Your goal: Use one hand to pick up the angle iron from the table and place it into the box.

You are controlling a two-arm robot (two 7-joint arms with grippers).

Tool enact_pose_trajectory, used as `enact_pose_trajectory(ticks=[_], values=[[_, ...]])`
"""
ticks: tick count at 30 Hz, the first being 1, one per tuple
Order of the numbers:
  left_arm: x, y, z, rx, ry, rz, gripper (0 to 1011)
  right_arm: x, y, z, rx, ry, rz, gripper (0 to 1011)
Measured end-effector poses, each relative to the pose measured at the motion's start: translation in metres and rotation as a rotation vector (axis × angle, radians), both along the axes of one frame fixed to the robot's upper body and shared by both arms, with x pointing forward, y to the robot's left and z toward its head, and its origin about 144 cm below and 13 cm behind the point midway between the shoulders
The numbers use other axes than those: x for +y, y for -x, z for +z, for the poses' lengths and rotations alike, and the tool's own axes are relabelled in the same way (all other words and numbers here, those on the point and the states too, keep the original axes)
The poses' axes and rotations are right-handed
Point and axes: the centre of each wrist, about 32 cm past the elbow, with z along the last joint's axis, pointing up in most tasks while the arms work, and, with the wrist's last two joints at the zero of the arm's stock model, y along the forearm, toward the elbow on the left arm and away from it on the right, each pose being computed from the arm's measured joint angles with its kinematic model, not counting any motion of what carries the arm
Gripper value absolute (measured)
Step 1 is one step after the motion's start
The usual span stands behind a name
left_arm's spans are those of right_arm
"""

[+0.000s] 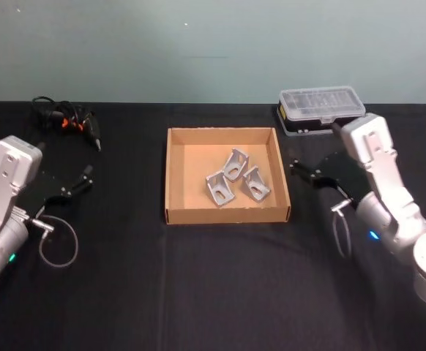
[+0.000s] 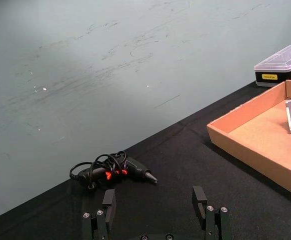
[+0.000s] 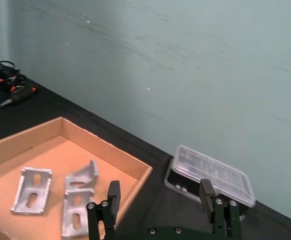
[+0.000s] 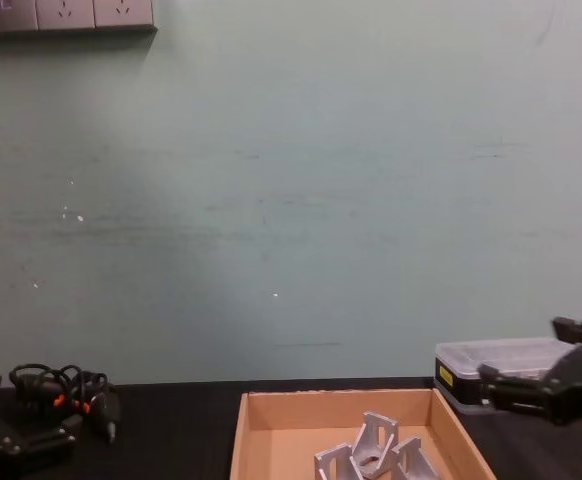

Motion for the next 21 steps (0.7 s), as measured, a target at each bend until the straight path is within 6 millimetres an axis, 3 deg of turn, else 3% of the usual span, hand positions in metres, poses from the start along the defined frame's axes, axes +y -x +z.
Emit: enact_pose_trajectory(ticks=[7, 21], values=[[0.0000, 0.0000, 0.0000, 0.000, 0.000, 0.000, 1000, -0.0105, 0.0077, -0.0075, -0.020, -0.011, -0.030, 1003], [0.0000, 0.0000, 0.0000, 0.000, 0.000, 0.000, 1000, -0.0103, 0.0078, -0.0081, -0.020, -0.011, -0.030, 1003]])
